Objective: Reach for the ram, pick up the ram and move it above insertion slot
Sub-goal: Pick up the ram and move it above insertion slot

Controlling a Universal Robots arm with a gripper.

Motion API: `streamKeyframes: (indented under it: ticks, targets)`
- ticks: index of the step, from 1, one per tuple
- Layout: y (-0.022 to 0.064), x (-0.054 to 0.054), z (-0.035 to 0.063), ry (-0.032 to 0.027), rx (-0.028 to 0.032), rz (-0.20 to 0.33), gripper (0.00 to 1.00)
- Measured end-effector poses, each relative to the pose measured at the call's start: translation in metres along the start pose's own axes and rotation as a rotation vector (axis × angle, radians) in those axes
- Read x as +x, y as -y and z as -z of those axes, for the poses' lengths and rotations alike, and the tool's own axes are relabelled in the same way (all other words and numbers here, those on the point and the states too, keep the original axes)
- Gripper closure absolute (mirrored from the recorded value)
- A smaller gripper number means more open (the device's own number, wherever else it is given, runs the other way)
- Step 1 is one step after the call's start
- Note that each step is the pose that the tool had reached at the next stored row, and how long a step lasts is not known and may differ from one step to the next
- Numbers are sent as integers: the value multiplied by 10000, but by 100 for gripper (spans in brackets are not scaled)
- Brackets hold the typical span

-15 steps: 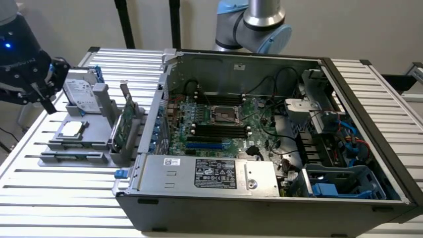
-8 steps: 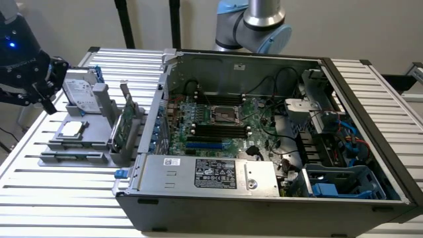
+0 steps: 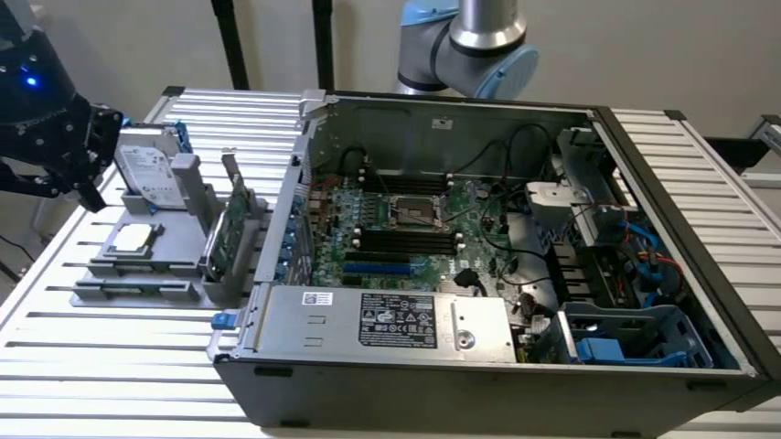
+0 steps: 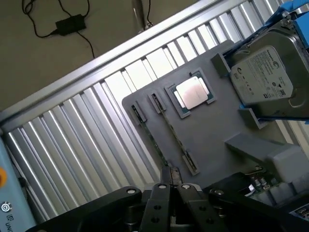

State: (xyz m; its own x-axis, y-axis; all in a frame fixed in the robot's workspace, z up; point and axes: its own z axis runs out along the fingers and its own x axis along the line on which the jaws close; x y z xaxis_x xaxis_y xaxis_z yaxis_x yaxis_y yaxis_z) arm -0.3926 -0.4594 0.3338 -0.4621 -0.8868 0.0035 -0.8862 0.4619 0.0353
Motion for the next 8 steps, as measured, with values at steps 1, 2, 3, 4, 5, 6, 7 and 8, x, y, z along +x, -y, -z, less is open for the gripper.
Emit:
streamKeyframes:
  ticks: [1,2,3,4,5,6,7,8]
  targets:
    - [0,0,-2,-4,4,180,89]
    - [0,0,-4,-9,8,365,89]
    - [0,0,-5,-13,13,546,89]
    - [0,0,-7,-18,17,724,89]
    - [0,0,-8,-22,21,905,89]
    - [0,0,-10,-27,25,1090,89]
    - [0,0,-11,-31,29,1263,89]
    - [1,0,-13,-36,34,1444,89]
